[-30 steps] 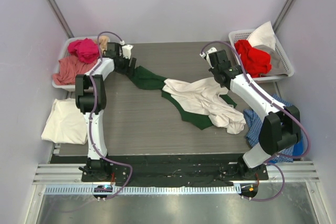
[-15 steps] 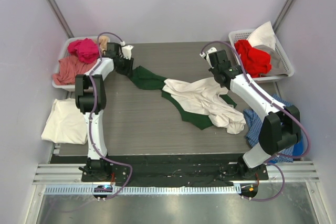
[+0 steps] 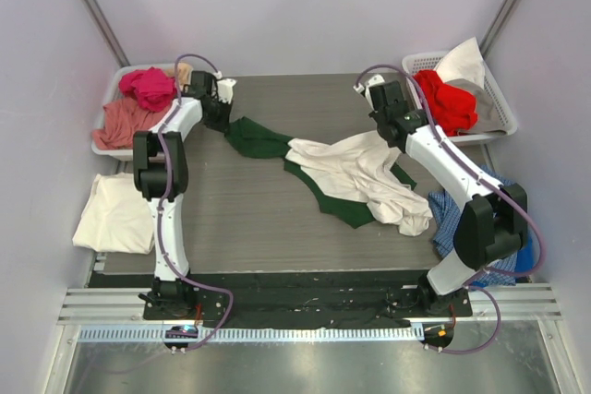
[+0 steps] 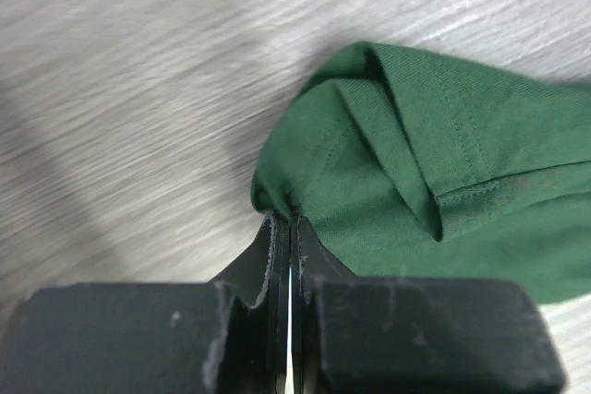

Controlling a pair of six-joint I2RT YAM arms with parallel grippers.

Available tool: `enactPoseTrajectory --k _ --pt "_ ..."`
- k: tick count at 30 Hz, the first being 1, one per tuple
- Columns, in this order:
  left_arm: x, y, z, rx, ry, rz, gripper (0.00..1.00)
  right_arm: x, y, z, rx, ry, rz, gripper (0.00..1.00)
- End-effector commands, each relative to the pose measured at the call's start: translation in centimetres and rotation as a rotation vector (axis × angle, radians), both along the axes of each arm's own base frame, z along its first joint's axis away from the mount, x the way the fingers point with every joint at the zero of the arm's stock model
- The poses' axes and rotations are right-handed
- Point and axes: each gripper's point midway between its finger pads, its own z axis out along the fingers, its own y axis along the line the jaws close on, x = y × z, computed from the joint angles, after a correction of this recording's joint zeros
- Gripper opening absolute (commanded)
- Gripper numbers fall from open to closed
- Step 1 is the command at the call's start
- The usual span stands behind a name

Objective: Fold and stack the t-shirts
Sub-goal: Flatten out the tshirt

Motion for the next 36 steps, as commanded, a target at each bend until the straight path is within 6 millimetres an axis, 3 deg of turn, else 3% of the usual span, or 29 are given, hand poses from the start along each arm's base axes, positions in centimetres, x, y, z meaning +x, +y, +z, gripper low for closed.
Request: enactPoseTrajectory --k 1,2,3,4,5,7,10,14,19,25,33,34,36 --pt "2.4 1.7 13.0 0.059 -0.232 0.103 0.00 3.7 -0.7 7.9 0.010 -0.225 -0.057 0.01" --pt "2.3 1.8 15.5 0.057 -0.276 0.112 0.00 4.4 -0.9 10.6 0.017 -0.282 -0.065 0.01" --pt "2.1 1.8 17.0 0.052 -0.291 0.118 0.00 4.7 -0.9 11.7 0.014 -0.305 -0.068 0.01" --pt "2.4 1.9 19.8 0.045 -0.346 0.137 0.00 5.0 -1.0 14.1 0.016 -0.355 -0.076 0.01" --pt "2.3 2.1 21.2 0.041 -0.369 0.151 0.00 5.4 -1.0 14.8 0.009 -0.365 -0.077 0.01" --pt "2.0 2.4 26.0 0.029 -0.466 0.185 0.00 5.5 -1.2 17.4 -0.006 -0.405 -0.080 0.01" --pt "1.2 2.9 31.8 0.023 -0.592 0.219 0.00 5.7 -1.6 19.0 -0.037 -0.424 -0.085 0.01" --pt "-0.1 4.1 37.6 0.031 -0.738 0.275 0.00 5.1 -2.4 20.3 -0.052 -0.464 -0.093 0.01" --pt "-1.7 4.9 42.2 0.030 -0.858 0.315 0.00 4.9 -2.8 22.6 -0.035 -0.539 -0.094 0.01" --pt "-2.4 5.9 46.1 0.036 -0.965 0.368 0.00 5.5 -3.2 25.7 -0.066 -0.628 -0.080 0.01" --pt "-0.6 7.1 48.4 0.028 -1.064 0.462 0.00 8.4 -4.8 29.7 -0.076 -0.770 -0.078 0.01" --pt "-0.7 6.9 49.4 0.007 -1.096 0.464 0.00 8.3 -4.8 31.1 -0.064 -0.806 -0.072 0.01" --pt "-1.1 6.8 50.8 -0.010 -1.136 0.464 0.00 8.8 -5.1 32.0 -0.054 -0.834 -0.077 0.01"
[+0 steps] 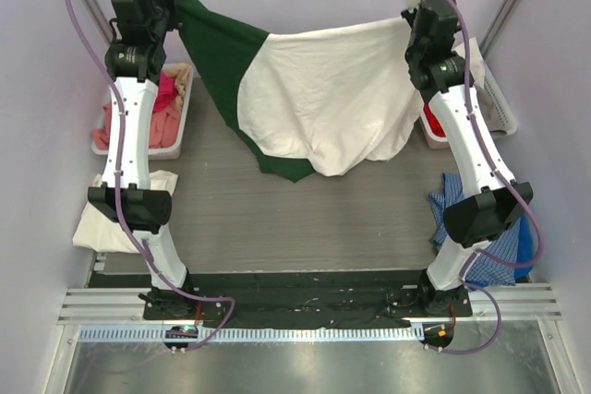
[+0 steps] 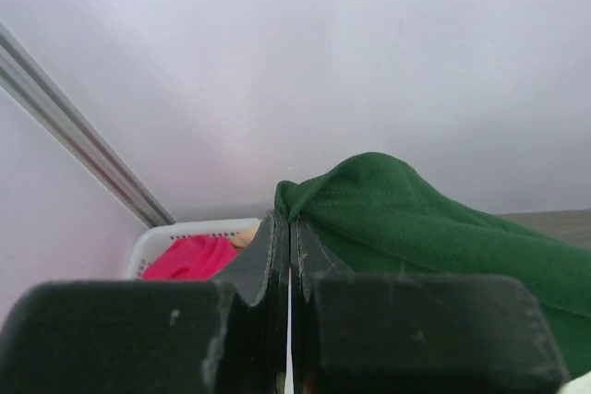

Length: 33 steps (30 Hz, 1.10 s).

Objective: Fold and stack the t-shirts
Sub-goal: Flatten out the tshirt

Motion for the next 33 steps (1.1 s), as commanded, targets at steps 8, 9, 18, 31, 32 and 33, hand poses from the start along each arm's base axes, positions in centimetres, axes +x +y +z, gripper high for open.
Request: enactPoseTrajectory --k 8,9,18,31,32,33 --pt "-5.2 3.0 14.3 -0.006 -0.440 0.142 0.00 -2.6 -1.7 14.9 0.012 -0.386 -0.007 0.01" --pt "-5.8 3.3 15.4 -0.008 -0.477 0.151 0.00 -3.0 -1.8 15.4 0.009 -0.397 -0.010 0.01" --pt "-10.6 4.7 19.9 -0.013 -0.606 0.201 0.00 -6.0 -2.6 15.4 0.015 -0.382 -0.016 0.01" --pt "-13.8 4.1 19.3 0.061 -0.565 0.156 0.00 -9.4 -3.1 17.0 0.024 -0.404 0.000 0.01" --pt "-13.7 4.3 19.5 0.069 -0.569 0.164 0.00 -8.8 -3.0 16.8 0.018 -0.400 -0.005 0.01" --pt "-12.3 4.4 18.7 0.075 -0.551 0.174 0.00 -8.5 -3.0 16.9 0.003 -0.396 -0.011 0.01"
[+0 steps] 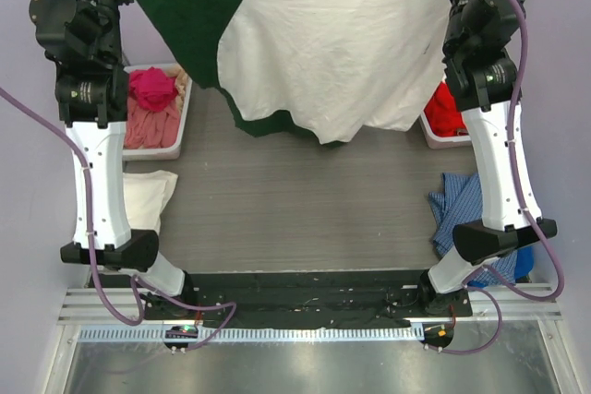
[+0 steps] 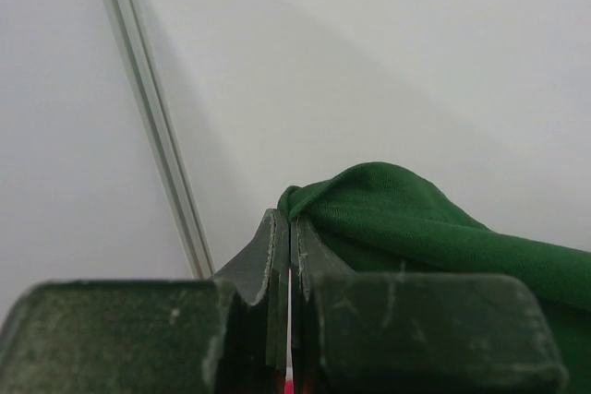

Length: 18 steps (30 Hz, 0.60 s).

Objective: Fold and stack the t-shirts
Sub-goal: Flatten out the tshirt

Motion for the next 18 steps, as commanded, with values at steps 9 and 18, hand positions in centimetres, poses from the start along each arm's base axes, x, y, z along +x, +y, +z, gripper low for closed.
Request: enactPoseTrajectory --k 9,18 --pt "10.5 4.2 -2.6 0.071 -0.021 0.264 0.00 6.2 -1.3 0.0 -0.052 -0.058 -0.133 0.01" --pt "11.5 5.5 -0.6 -0.005 -0.230 0.304 0.00 7.9 -1.7 2.0 -0.029 -0.211 -0.168 0.01"
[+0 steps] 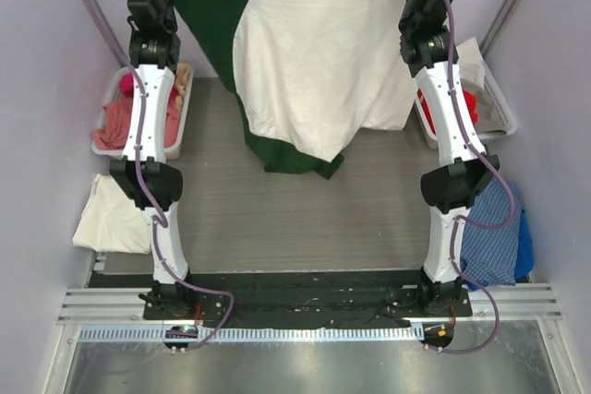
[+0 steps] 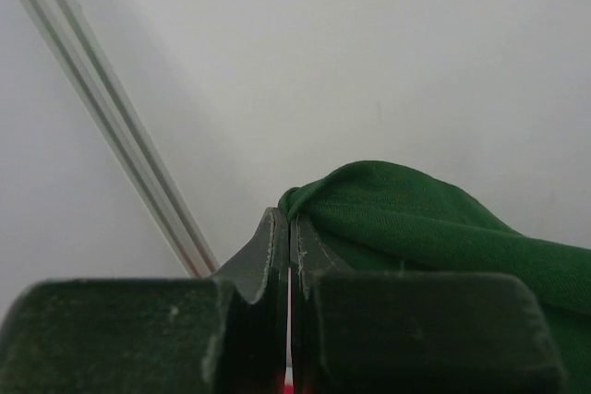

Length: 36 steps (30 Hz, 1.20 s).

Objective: Fold and stack the t-shirts
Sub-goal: Flatten out the tshirt

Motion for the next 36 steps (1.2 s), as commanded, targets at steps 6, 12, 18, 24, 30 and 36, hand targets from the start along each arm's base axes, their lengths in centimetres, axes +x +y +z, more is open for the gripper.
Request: enactPoseTrajectory --k 6,12,18,24,30,36 --pt "-13.5 3.8 15.9 -0.121 -0.525 0.067 0.00 -9.7 -3.8 13.0 0.116 -0.444 -0.059 0.01" --pt "-20.5 3.8 19.5 -0.141 -0.572 0.035 0.00 -14.5 -4.6 15.9 0.148 -0.500 -0.049 0.01" --pt "-21.3 3.4 15.1 -0.097 -0.409 0.033 0.00 -18.0 -5.3 13.6 0.169 -0.428 -0.043 0.01" --pt "-20.2 2.8 6.2 -0.033 -0.175 0.020 0.00 -17.5 -4.7 5.3 0.207 -0.233 -0.002 0.01" --pt "-19.0 2.2 -2.5 0.029 0.028 -0.007 0.00 -18.5 -4.3 -0.6 0.233 -0.092 0.033 0.01" --pt "-15.3 4.6 -3.6 0.003 0.076 0.058 0.00 -16.3 -4.3 -1.5 0.209 -0.065 0.004 0.01"
